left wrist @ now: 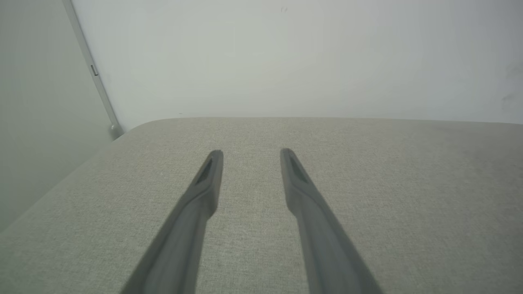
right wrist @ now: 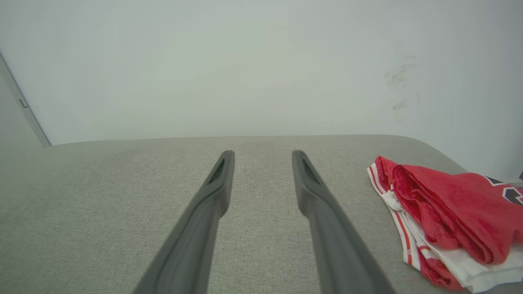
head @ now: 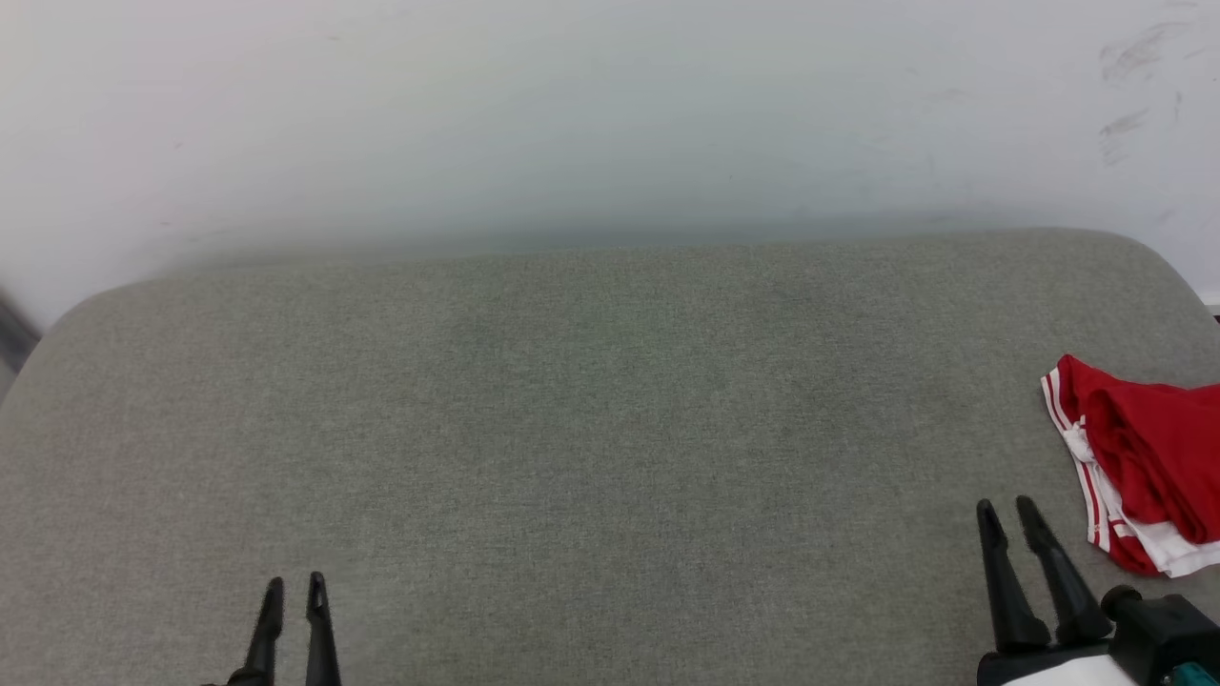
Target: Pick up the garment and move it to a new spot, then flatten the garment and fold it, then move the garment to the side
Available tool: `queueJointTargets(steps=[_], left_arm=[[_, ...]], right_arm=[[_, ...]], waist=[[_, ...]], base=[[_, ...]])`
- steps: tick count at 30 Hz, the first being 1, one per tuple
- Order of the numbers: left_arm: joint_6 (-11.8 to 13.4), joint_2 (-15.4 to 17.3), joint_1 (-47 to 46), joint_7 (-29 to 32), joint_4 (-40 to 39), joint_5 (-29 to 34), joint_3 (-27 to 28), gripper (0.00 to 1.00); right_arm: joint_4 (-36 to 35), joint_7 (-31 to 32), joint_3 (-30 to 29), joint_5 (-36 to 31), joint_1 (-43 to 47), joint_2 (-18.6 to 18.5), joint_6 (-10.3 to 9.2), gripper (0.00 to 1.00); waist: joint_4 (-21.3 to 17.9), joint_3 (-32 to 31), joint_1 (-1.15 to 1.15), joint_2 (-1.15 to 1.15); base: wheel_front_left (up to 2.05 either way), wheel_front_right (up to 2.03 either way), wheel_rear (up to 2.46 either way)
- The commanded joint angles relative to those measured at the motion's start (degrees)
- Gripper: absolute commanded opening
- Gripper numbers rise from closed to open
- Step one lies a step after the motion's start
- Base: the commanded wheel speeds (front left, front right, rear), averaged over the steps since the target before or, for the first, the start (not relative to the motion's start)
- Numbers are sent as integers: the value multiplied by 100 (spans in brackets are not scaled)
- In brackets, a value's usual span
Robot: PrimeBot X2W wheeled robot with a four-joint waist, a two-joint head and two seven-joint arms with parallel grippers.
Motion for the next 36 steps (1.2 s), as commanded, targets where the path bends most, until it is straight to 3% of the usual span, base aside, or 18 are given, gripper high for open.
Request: queueJointTargets(steps=[1, 3, 19, 36], left_arm=[[0, -3, 3, 1, 45, -11, -8, 0], [0, -10, 8, 18, 150, -32, -13, 0], [-262, 103, -423, 346, 469, -1996, -52, 0], [-517, 176, -842, 670, 830, -3688, -52, 0]], right_arm=[[45, 3, 5, 2, 4, 1, 0, 0], [149, 7, 10, 13, 32, 1, 0, 0], [331, 373, -4, 1883, -248, -34, -1, 0], [503, 722, -50, 3494, -496, -41, -1, 0]], waist=[[0, 0, 1, 0], [0, 0, 1, 0], [12, 25, 1, 0], [26, 50, 1, 0]], base=[[0, 0, 0], [0, 0, 0], [0, 0, 0], [0, 0, 0]])
